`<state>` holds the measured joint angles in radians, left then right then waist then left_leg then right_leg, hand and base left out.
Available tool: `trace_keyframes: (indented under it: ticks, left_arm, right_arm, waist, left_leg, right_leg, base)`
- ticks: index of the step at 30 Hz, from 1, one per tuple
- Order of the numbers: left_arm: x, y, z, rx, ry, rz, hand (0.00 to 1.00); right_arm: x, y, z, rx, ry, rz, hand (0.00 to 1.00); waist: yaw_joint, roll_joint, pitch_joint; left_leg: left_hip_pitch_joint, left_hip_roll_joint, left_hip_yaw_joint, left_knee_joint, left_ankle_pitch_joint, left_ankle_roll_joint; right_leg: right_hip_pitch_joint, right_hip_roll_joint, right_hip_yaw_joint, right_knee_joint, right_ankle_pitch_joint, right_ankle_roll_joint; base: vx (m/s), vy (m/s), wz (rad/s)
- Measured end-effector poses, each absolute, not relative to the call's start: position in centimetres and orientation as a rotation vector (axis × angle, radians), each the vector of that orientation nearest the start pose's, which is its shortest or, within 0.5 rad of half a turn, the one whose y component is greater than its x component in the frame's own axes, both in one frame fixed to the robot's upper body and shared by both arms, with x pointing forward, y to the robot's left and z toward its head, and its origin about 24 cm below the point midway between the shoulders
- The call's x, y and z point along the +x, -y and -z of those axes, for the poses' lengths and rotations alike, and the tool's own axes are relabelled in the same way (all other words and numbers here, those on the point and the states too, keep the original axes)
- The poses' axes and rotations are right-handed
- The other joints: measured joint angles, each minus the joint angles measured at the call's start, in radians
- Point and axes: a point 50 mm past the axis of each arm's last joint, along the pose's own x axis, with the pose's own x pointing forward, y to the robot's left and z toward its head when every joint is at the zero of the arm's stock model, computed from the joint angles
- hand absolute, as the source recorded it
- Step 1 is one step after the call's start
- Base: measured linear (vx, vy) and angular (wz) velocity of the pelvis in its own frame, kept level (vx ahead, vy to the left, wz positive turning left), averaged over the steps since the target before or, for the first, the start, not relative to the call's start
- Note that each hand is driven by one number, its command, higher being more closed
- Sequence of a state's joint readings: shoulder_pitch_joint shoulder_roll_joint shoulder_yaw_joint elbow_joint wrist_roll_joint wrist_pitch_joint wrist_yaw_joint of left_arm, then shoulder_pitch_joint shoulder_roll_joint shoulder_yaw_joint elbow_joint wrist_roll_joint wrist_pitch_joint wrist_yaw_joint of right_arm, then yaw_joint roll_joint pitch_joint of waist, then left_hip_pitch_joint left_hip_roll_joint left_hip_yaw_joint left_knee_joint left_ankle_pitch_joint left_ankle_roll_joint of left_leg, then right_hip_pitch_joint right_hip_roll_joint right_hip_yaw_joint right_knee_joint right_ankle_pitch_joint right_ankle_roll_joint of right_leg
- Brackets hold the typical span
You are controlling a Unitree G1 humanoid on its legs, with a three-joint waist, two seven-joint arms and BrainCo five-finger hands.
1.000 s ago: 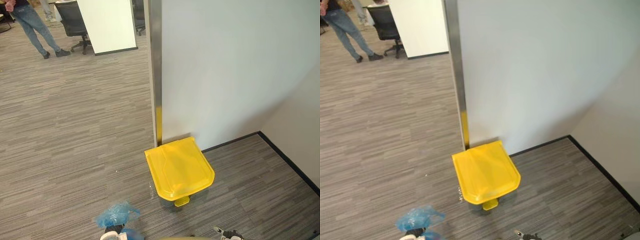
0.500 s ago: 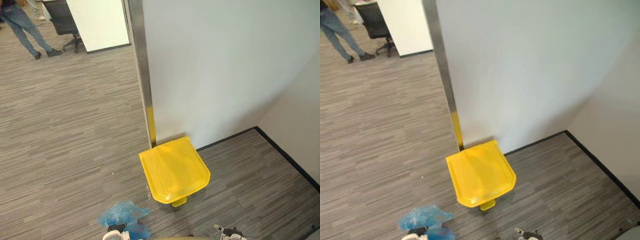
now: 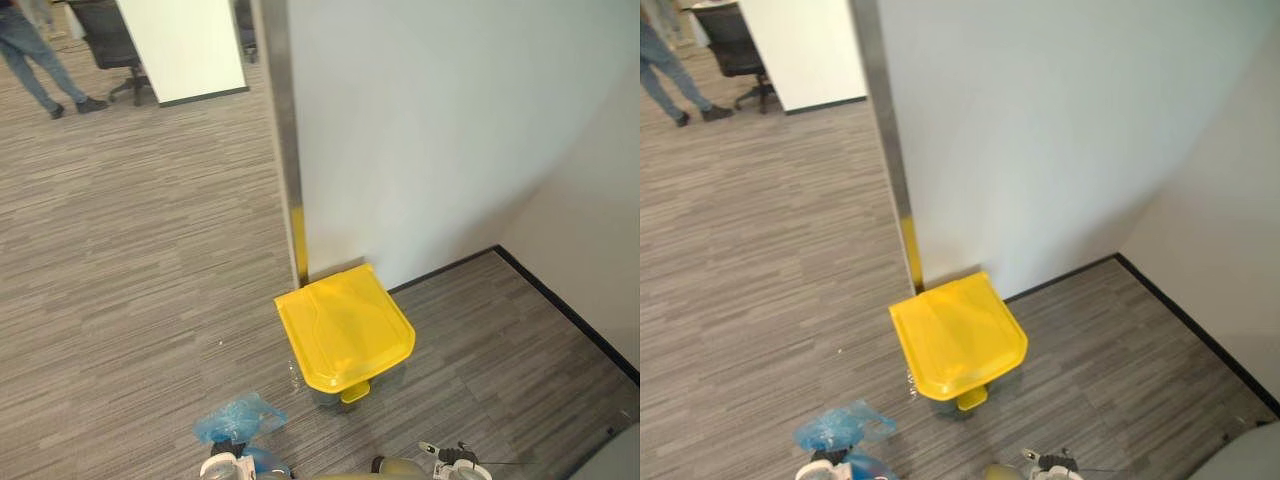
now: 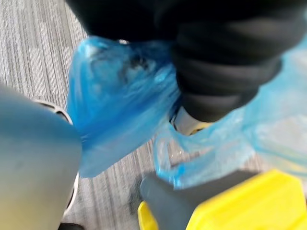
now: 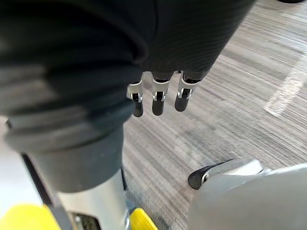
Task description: Gather rubbish on tea table into small bin, then transfer packed bag to large trash can.
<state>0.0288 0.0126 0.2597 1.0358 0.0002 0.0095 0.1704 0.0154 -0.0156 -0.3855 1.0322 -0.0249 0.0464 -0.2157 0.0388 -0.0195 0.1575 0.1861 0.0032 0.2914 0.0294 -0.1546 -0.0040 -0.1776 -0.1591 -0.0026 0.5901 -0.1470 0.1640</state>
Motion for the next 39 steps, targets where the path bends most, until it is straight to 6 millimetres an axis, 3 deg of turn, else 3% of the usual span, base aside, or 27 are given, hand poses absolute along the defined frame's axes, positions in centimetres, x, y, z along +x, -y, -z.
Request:
trace_keyframes:
  ticks: [1, 2, 3, 6, 7, 8, 9, 10, 11, 14, 19, 27, 32, 36, 39]
  left_arm:
    - [11.3, -19.5, 15.7, -0.031, -1.078, -0.401, 1.00]
    - [11.6, -19.4, 15.7, -0.030, -1.080, -0.395, 1.00]
    - [11.8, -19.4, 15.7, -0.026, -1.076, -0.392, 1.00]
    - [12.4, -20.7, 15.3, 0.011, -1.055, -0.403, 1.00]
    - [12.4, -20.9, 15.3, 0.001, -1.052, -0.418, 1.00]
    - [12.4, -20.8, 15.3, -0.011, -1.052, -0.426, 1.00]
    - [12.6, -20.4, 15.3, -0.017, -1.049, -0.419, 1.00]
    - [13.0, -19.8, 15.3, -0.022, -1.044, -0.402, 1.00]
    - [13.2, -19.6, 15.2, -0.025, -1.039, -0.395, 1.00]
    - [13.4, -18.8, 15.3, -0.032, -1.037, -0.360, 1.00]
    - [13.8, -18.1, 15.2, -0.019, -1.031, -0.326, 1.00]
    - [13.7, -17.7, 15.2, 0.000, -1.030, -0.297, 1.00]
    - [14.1, -16.8, 15.1, 0.020, -1.015, -0.253, 1.00]
    - [14.5, -15.9, 14.8, 0.036, -0.986, -0.235, 1.00]
    - [15.4, -15.0, 14.2, 0.070, -0.936, -0.174, 1.00]
  right_arm:
    - [11.7, 21.6, 15.2, 0.050, -1.059, 0.550, 0.00]
    - [11.9, 21.6, 15.1, 0.053, -1.050, 0.549, 0.00]
    - [12.0, 21.4, 15.1, 0.057, -1.045, 0.546, 0.00]
    - [12.3, 20.8, 15.1, 0.099, -1.037, 0.571, 0.00]
    - [11.6, 21.1, 15.2, 0.106, -1.052, 0.603, 0.00]
    - [11.0, 21.2, 15.4, 0.115, -1.068, 0.626, 0.00]
    - [11.0, 21.5, 15.3, 0.123, -1.065, 0.641, 0.00]
    - [11.5, 21.9, 15.1, 0.121, -1.047, 0.654, 0.00]
    - [11.6, 22.1, 15.0, 0.127, -1.040, 0.665, 0.00]
    - [11.3, 22.5, 14.9, 0.146, -1.033, 0.697, 0.00]
    - [11.8, 22.0, 14.9, 0.121, -1.037, 0.656, 0.00]
    - [13.3, 20.0, 14.8, 0.037, -1.021, 0.495, 0.00]
    - [17.6, 17.4, 12.8, -0.009, -0.872, 0.347, 0.00]
    - [23.0, 15.8, 9.2, 0.007, -0.661, 0.296, 0.00]
    - [26.9, 14.4, 5.8, -0.007, -0.505, 0.238, 0.00]
  waist:
    - [-0.003, 0.010, 0.029]
    - [0.002, 0.016, 0.035]
    - [0.005, 0.015, 0.039]
    - [0.011, -0.038, 0.066]
    - [0.010, -0.044, 0.070]
    - [0.011, -0.042, 0.071]
    - [0.015, -0.031, 0.080]
    - [0.016, -0.005, 0.094]
    - [0.011, 0.005, 0.101]
    - [0.012, 0.026, 0.099]
    - [0.017, 0.026, 0.076]
    - [0.021, 0.011, 0.019]
    - [0.022, 0.024, 0.008]
    - [0.027, 0.046, 0.011]
    - [0.035, 0.047, 0.011]
  left_leg:
    - [0.014, 0.020, -0.006, 0.043, -0.026, 0.014]
    - [0.011, 0.045, -0.009, 0.103, -0.064, 0.018]
    - [0.014, 0.056, -0.009, 0.130, -0.088, 0.021]
    - [0.033, 0.046, -0.015, 0.215, -0.152, 0.005]
    - [0.031, 0.036, -0.036, 0.260, -0.184, -0.010]
    - [0.031, 0.027, -0.055, 0.293, -0.218, -0.022]
    - [0.035, 0.032, -0.061, 0.310, -0.236, -0.032]
    - [0.034, 0.043, -0.076, 0.317, -0.239, -0.038]
    - [0.035, 0.044, -0.089, 0.312, -0.239, -0.038]
    - [0.100, 0.061, -0.101, 0.258, -0.238, -0.040]
    - [0.113, 0.077, -0.096, 0.220, -0.235, -0.045]
    - [0.095, 0.057, -0.150, 0.184, -0.223, -0.049]
    - [0.064, 0.056, -0.195, 0.161, -0.199, -0.060]
    - [0.021, 0.055, -0.219, 0.155, -0.179, -0.072]
    - [0.006, 0.054, -0.215, 0.154, -0.167, -0.073]
  right_leg:
    - [-0.070, 0.006, -0.021, 0.088, -0.018, -0.018]
    - [-0.103, 0.027, -0.049, 0.062, -0.023, -0.050]
    - [-0.127, 0.041, -0.071, 0.017, -0.005, -0.059]
    - [-0.161, 0.049, -0.137, -0.197, 0.075, -0.069]
    - [-0.153, 0.046, -0.143, -0.209, 0.071, -0.074]
    - [-0.119, 0.039, -0.121, -0.230, 0.039, -0.061]
    - [-0.113, 0.039, -0.119, -0.230, 0.047, -0.053]
    - [-0.113, 0.040, -0.133, -0.206, 0.032, -0.052]
    - [-0.115, 0.040, -0.138, -0.196, 0.034, -0.061]
    - [-0.100, 0.045, -0.168, -0.124, -0.046, -0.072]
    - [-0.096, 0.055, -0.190, -0.139, -0.048, -0.079]
    - [-0.100, 0.027, -0.208, -0.164, -0.031, -0.074]
    - [-0.114, 0.017, -0.232, -0.176, -0.025, -0.074]
    - [-0.146, 0.005, -0.253, -0.174, -0.030, -0.067]
    - [-0.163, 0.001, -0.253, -0.167, -0.031, -0.073]
  base:
    - [0.01, 0.103, 0.05]
    - [0.06, 0.108, 0.04]
    - [0.10, 0.105, 0.00]
    - [0.18, 0.029, 0.23]
    - [0.32, -0.076, 0.48]
    - [0.42, -0.095, 0.36]
    - [0.36, -0.069, 0.24]
    - [0.25, -0.042, 0.18]
    - [0.25, -0.045, 0.32]
    - [0.25, -0.036, 0.21]
    - [0.14, -0.038, -0.01]
    - [-0.01, -0.037, 0.13]
    - [0.00, -0.071, 0.22]
    - [-0.01, -0.077, 0.17]
    - [-0.01, -0.049, 0.06]
